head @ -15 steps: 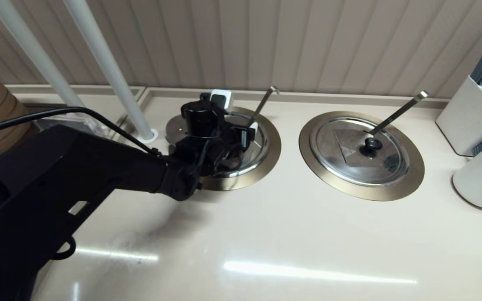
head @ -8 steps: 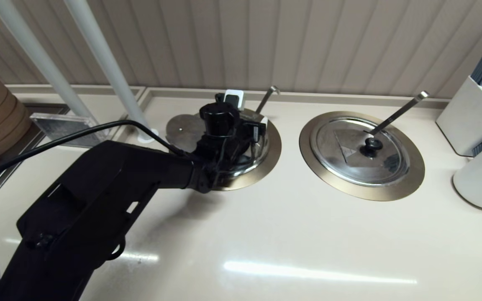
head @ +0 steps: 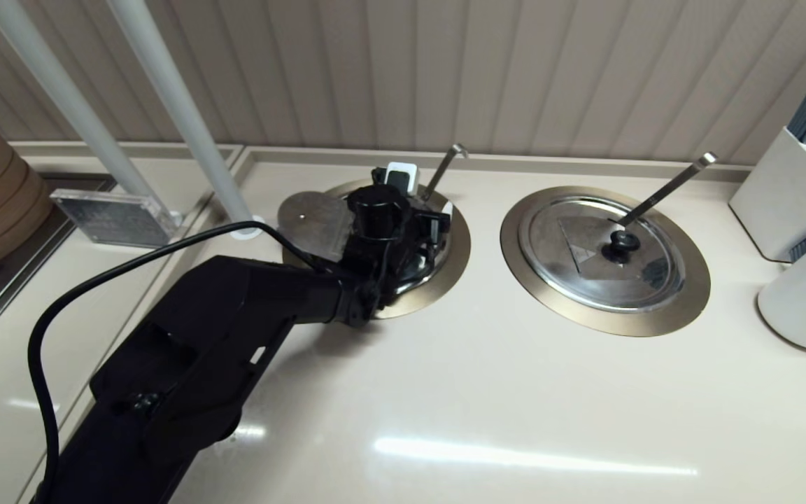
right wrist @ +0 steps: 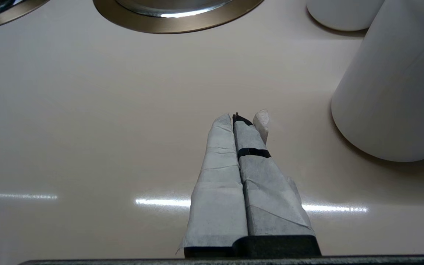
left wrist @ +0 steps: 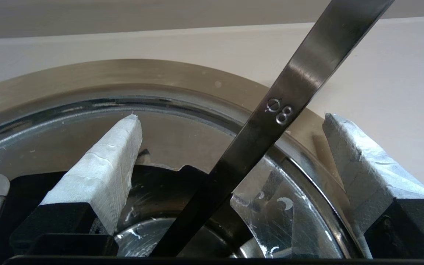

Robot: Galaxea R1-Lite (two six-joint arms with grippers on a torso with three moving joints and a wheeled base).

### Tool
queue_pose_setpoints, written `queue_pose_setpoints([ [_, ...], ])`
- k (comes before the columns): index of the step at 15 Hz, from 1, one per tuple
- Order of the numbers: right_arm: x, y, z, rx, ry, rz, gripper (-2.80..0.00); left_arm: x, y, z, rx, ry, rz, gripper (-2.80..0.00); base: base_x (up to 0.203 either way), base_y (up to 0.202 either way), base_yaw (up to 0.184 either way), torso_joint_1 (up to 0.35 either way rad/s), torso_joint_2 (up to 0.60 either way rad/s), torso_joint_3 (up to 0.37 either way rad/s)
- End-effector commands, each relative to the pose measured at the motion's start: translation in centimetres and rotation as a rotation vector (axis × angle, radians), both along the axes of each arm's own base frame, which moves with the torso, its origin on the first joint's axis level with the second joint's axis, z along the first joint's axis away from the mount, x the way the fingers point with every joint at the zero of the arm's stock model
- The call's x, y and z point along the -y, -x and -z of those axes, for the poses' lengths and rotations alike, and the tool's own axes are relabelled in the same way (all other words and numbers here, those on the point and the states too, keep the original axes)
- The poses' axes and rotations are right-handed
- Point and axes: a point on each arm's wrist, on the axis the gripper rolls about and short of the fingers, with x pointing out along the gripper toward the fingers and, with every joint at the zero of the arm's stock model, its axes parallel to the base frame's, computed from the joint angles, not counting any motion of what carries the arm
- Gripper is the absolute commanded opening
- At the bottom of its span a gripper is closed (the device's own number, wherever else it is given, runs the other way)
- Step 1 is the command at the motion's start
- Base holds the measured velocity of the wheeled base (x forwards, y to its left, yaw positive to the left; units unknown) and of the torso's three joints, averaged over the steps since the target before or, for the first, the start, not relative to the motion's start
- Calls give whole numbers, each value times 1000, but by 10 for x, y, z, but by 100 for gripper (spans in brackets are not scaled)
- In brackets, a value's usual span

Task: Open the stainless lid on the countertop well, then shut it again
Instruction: Stir with a spoon

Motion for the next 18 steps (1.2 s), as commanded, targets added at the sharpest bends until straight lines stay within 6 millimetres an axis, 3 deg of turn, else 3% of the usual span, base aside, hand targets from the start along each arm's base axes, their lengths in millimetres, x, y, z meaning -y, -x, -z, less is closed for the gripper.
queue_pose_setpoints([
  [1, 0, 0, 1, -4, 0, 0, -280, 0, -2, 5, 1, -1, 6, 0, 0, 0, 0, 0, 0, 0],
  [5, 0, 0, 1, -4, 0, 0, -280, 0, -1, 0, 42, 28, 8, 0, 0, 0, 0, 0, 0, 0],
  [6, 0, 0, 1, -4, 0, 0, -280, -1, -2, 0, 43, 29, 7, -280, 0, 0, 0, 0, 0, 0],
  [18, 0, 0, 1, -4, 0, 0, -280, -2, -2, 0, 44, 28, 35, -280, 0, 0, 0, 0, 0, 0],
])
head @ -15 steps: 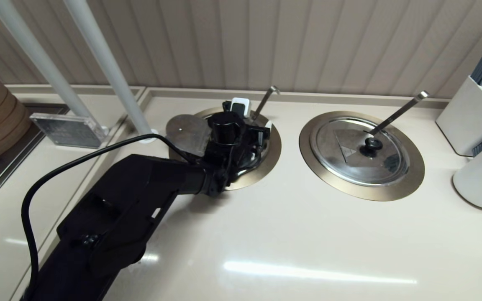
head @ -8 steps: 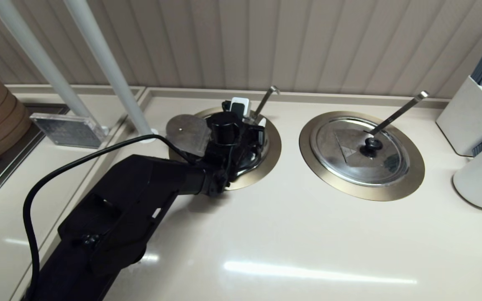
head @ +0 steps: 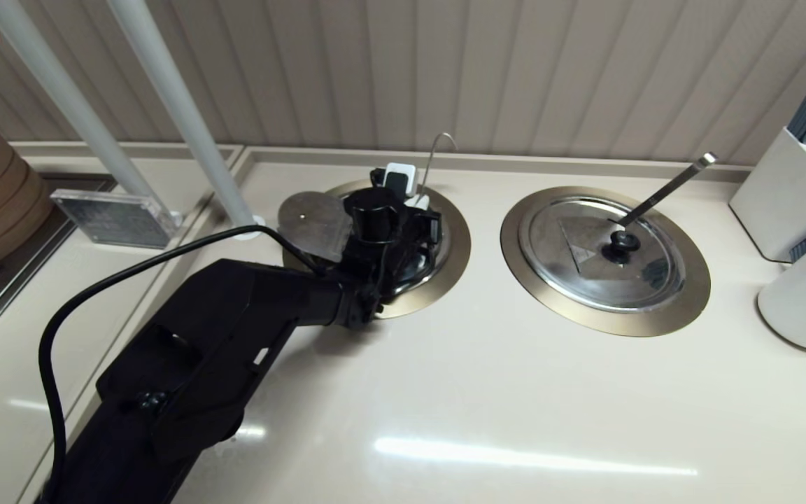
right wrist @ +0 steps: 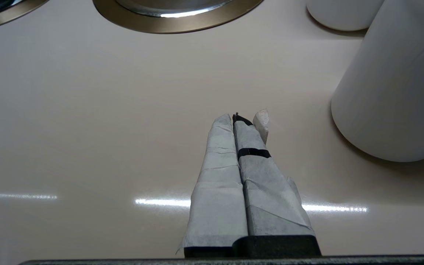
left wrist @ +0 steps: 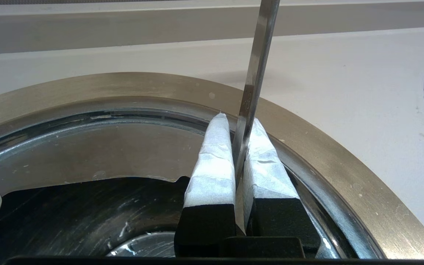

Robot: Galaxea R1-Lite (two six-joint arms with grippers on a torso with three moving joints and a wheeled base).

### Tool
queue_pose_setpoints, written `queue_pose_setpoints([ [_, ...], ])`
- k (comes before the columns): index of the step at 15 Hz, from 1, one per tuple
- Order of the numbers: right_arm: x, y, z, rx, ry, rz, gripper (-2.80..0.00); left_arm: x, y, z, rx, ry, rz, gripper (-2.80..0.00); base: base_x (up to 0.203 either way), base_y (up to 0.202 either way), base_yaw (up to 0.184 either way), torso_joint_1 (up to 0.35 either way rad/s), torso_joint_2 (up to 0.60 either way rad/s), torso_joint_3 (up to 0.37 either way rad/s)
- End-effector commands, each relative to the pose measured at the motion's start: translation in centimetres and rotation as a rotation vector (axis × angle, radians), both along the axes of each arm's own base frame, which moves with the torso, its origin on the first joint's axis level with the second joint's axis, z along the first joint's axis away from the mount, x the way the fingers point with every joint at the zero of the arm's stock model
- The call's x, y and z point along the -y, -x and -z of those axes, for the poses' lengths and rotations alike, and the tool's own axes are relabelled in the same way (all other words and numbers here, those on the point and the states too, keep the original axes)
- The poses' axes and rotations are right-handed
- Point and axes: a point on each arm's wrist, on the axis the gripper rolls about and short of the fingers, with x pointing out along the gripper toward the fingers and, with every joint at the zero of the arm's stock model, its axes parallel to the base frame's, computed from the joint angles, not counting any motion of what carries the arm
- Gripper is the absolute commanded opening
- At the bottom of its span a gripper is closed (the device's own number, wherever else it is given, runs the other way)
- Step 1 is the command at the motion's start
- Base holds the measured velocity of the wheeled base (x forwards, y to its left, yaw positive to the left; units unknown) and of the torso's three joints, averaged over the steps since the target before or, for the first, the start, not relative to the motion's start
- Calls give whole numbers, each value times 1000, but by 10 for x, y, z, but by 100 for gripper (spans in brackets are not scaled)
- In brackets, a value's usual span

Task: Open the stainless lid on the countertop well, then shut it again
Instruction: Stir with a spoon

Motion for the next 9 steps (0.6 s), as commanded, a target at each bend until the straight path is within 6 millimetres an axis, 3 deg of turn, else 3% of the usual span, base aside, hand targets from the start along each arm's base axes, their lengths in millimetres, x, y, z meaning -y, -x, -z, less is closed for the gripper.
queue_pose_setpoints([
  [1, 0, 0, 1, -4, 0, 0, -280, -1, 0, -3, 7, 5, -4, -280, 0, 0, 0, 0, 0, 0],
  [9, 0, 0, 1, -4, 0, 0, -280, -10, 7, -31, 71, 75, -61, -280, 0, 0, 0, 0, 0, 0],
])
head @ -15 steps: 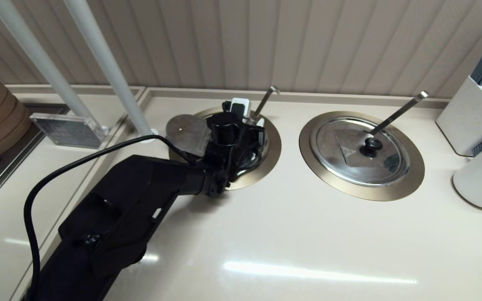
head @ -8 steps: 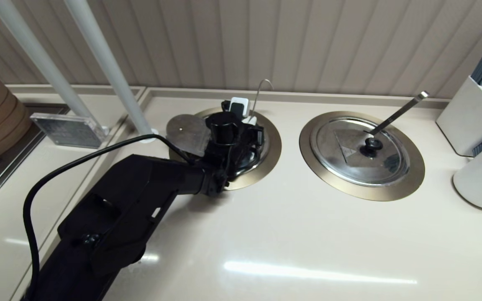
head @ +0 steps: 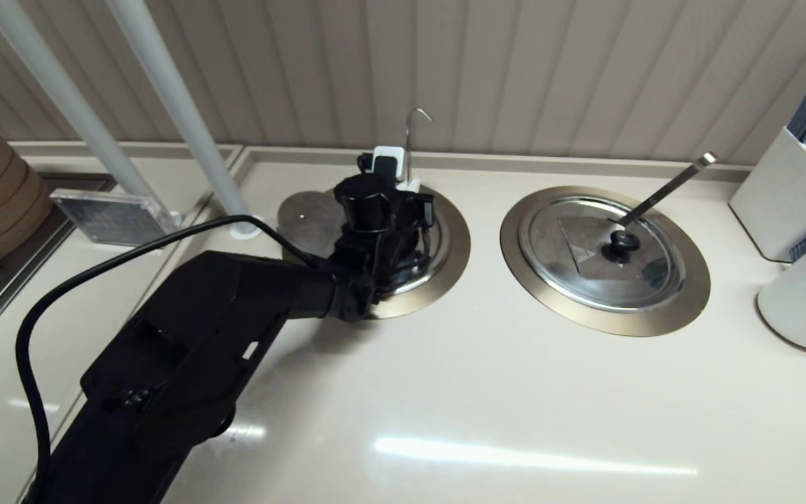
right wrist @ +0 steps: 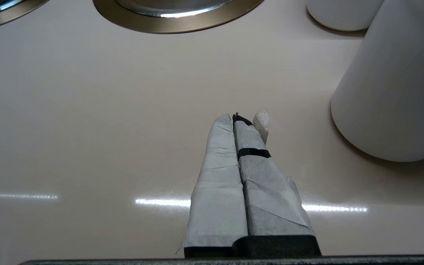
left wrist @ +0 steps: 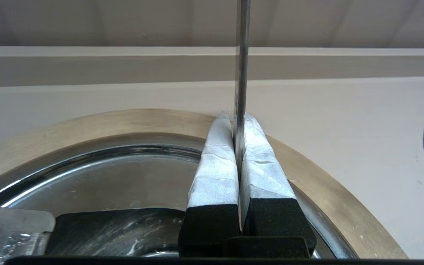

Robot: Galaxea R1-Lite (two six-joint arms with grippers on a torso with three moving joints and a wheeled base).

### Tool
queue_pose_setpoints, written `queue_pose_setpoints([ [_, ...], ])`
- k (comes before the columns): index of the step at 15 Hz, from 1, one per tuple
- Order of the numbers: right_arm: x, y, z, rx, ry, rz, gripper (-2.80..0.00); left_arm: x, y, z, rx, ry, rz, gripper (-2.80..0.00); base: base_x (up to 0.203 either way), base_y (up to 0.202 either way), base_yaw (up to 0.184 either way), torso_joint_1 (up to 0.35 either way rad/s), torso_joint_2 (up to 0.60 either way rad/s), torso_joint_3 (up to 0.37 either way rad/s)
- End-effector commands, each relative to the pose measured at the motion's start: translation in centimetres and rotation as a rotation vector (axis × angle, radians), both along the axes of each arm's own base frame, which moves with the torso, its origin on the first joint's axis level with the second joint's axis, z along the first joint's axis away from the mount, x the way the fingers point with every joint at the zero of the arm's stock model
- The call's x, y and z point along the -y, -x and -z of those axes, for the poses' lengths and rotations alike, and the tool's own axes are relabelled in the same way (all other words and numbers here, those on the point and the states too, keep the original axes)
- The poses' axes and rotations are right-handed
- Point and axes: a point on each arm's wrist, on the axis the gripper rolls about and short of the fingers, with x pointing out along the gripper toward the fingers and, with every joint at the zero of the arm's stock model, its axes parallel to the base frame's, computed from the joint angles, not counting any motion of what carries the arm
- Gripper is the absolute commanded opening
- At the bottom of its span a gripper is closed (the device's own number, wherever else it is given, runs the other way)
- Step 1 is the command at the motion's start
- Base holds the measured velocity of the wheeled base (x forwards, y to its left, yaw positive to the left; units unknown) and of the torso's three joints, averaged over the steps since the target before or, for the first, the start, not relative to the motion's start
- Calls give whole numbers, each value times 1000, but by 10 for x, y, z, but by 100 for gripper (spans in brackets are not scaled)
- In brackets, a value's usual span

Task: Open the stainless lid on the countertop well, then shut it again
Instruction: Stir with a spoon

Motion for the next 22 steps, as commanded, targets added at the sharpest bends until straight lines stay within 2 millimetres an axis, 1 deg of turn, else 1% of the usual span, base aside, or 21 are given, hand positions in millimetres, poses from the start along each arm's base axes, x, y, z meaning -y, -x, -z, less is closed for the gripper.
queue_pose_setpoints([
  [1, 0, 0, 1, -4, 0, 0, -280, -2, 4, -9, 13, 15, -6, -280, 0, 0, 0, 0, 0, 0],
  [3, 0, 0, 1, -4, 0, 0, -280, -3, 4, -8, 3, 16, -6, -280, 0, 0, 0, 0, 0, 0],
  [5, 0, 0, 1, -4, 0, 0, -280, -7, 8, -14, -4, 17, -6, -280, 0, 0, 0, 0, 0, 0],
  [8, 0, 0, 1, -4, 0, 0, -280, -22, 24, -39, -15, 21, -13, -280, 0, 0, 0, 0, 0, 0],
  [9, 0, 0, 1, -4, 0, 0, -280, -26, 28, -43, -34, 28, -11, -280, 0, 0, 0, 0, 0, 0],
  [11, 0, 0, 1, -4, 0, 0, -280, -31, 33, -43, -95, 69, 9, -280, 0, 0, 0, 0, 0, 0],
  [13, 0, 0, 1, -4, 0, 0, -280, -30, 34, -41, -145, 56, 25, -280, 0, 0, 0, 0, 0, 0],
  [16, 0, 0, 1, -4, 0, 0, -280, -33, 39, -43, -216, 13, 35, -280, 0, 0, 0, 0, 0, 0],
  [18, 0, 0, 1, -4, 0, 0, -280, -33, 38, -44, -215, 12, 33, -280, 0, 0, 0, 0, 0, 0],
  [20, 0, 0, 1, -4, 0, 0, -280, -34, 41, -50, -206, 13, 33, -280, 0, 0, 0, 0, 0, 0],
  [22, 0, 0, 1, -4, 0, 0, -280, -35, 42, -51, -203, -3, 26, -280, 0, 0, 0, 0, 0, 0],
])
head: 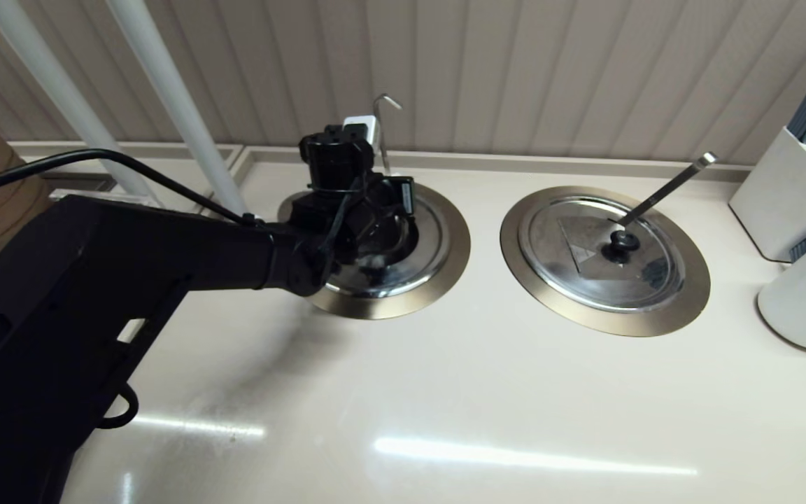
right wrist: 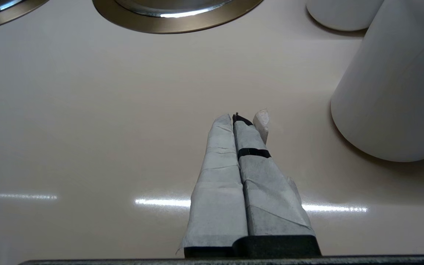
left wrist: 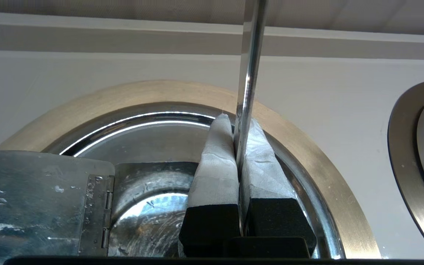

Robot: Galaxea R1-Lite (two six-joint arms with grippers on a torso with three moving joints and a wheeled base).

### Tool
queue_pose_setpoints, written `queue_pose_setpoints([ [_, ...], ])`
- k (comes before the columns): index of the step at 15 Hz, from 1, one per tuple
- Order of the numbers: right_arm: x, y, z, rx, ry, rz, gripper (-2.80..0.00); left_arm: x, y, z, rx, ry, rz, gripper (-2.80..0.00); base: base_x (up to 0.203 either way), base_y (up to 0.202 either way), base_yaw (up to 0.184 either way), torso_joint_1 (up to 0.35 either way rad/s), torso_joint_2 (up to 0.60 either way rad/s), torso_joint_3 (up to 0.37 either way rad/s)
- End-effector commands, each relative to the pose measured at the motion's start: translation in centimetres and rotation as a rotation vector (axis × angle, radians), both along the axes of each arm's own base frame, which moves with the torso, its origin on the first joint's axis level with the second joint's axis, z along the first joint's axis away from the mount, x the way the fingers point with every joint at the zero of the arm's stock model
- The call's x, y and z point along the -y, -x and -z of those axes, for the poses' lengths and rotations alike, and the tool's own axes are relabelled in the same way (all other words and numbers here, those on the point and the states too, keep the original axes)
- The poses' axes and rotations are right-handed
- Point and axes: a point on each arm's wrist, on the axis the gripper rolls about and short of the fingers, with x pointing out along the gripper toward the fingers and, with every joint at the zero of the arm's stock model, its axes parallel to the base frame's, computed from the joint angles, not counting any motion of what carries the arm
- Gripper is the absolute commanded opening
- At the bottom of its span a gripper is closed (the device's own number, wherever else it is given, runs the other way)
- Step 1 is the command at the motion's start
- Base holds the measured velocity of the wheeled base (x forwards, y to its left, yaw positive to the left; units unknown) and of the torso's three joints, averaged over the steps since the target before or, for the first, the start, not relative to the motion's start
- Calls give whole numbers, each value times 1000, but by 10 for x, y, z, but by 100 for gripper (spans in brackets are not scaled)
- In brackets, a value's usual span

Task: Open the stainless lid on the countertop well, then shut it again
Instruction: Stir with a spoon

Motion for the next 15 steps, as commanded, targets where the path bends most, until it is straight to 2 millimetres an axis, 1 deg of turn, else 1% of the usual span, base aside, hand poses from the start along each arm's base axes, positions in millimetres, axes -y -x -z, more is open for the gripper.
queue_pose_setpoints([
  [1, 0, 0, 1, -4, 1, 0, -280, -1, 1, -2, 16, -31, -8, -280, 0, 0, 0, 0, 0, 0],
  [3, 0, 0, 1, -4, 0, 0, -280, -3, 0, 1, 23, -93, -23, -280, 0, 0, 0, 0, 0, 0],
  [5, 0, 0, 1, -4, 0, 0, -280, -7, -1, 4, -25, -135, -29, -280, 0, 0, 0, 0, 0, 0],
  [7, 0, 0, 1, -4, 1, 0, -280, -13, -3, 2, -24, -146, -43, -280, 0, 0, 0, 0, 0, 0],
  [9, 0, 0, 1, -4, 0, 0, -280, -14, -6, 5, -13, -176, -54, -280, 0, 0, 0, 0, 0, 0],
  [10, 0, 0, 1, -4, 1, 0, -280, -14, -6, 2, -8, -152, -55, -280, 0, 0, 0, 0, 0, 0],
  [12, 0, 0, 1, -4, 1, 0, -280, -10, -11, -5, 8, -20, -44, -280, 0, 0, 0, 0, 0, 0],
  [15, 0, 0, 1, -4, 0, 0, -280, -4, -22, 0, 22, 65, -42, -280, 0, 0, 0, 0, 0, 0],
])
